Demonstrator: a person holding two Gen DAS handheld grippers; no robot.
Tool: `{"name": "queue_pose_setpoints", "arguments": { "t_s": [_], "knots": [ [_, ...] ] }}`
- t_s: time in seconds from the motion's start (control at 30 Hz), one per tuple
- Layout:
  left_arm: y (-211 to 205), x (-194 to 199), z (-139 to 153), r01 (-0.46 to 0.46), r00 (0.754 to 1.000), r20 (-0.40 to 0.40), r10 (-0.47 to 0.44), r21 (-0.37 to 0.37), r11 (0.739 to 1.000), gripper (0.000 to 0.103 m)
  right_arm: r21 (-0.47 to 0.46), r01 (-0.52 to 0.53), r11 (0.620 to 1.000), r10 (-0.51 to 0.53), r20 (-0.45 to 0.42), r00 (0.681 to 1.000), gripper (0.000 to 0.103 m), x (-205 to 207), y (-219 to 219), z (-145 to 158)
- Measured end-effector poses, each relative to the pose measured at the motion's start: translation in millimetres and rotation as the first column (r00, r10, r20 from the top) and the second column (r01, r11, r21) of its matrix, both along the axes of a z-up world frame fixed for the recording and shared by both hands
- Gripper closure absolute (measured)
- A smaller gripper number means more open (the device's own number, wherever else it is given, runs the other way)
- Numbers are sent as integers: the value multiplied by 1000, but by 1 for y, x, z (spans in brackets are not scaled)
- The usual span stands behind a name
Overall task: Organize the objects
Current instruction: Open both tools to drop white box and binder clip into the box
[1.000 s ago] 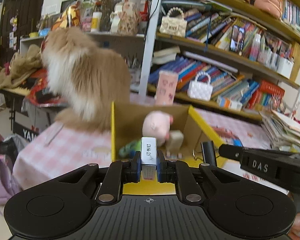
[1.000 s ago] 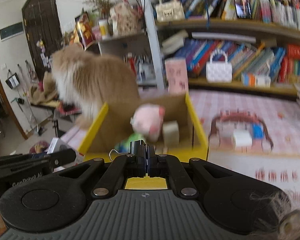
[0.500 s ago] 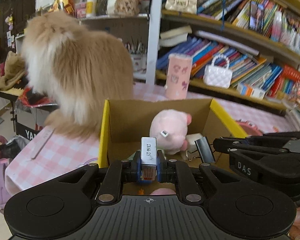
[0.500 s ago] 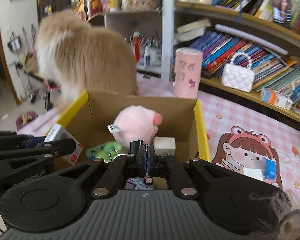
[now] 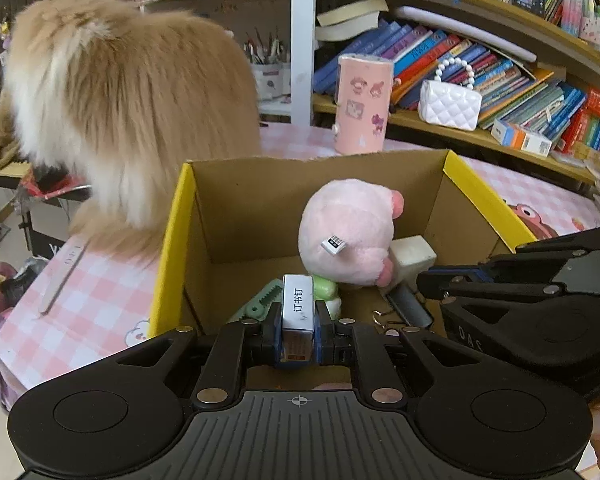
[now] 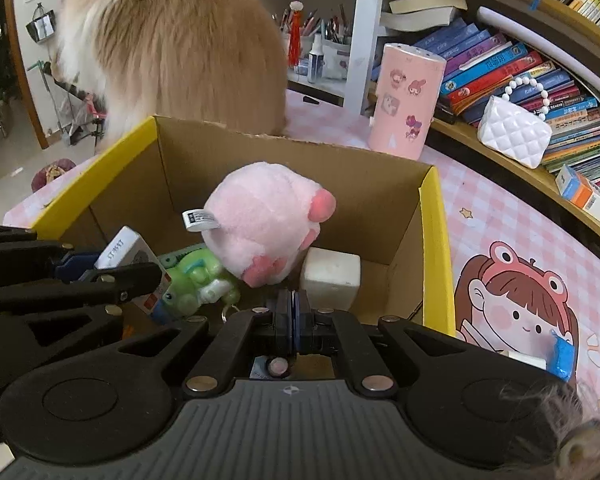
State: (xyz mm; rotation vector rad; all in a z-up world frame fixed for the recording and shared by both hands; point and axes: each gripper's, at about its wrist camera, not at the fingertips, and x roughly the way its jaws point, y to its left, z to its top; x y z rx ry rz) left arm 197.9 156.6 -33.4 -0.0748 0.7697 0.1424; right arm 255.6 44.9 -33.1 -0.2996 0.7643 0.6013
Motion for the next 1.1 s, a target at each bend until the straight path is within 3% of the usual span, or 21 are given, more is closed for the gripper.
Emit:
{"name": "queue_pose_setpoints", "arguments": {
  "t_s": [0.23, 0.3, 0.47, 0.63, 0.83, 1.1],
  "knots": [
    [0, 4, -2, -1, 1000, -8, 1, -2, 1000, 82, -4, 28, 1000, -28, -11, 1000, 99, 7, -3, -4],
    [0, 2, 0, -7, 1000, 0, 7, -9, 1000, 65, 2, 37, 999, -37, -7, 999, 92, 6, -5, -3],
    [-4, -8, 9, -7, 999, 39, 7, 2, 1000, 49, 30, 58, 998, -58, 9, 998, 89, 2, -10, 5],
    [2, -27, 24, -36, 994, 101, 37, -12, 999, 28, 89, 104, 991, -108, 31, 994, 77, -6, -21, 20],
    [6, -50, 40, -61, 985, 158, 63, -20, 998, 19, 169, 155, 973, -166, 53, 985, 77, -26, -38, 38],
    [11, -81, 45, -90, 977, 190, 95, -35, 995, 15, 200, 180, 963, -203, 98, 974, 75, -61, -48, 49]
  ]
}}
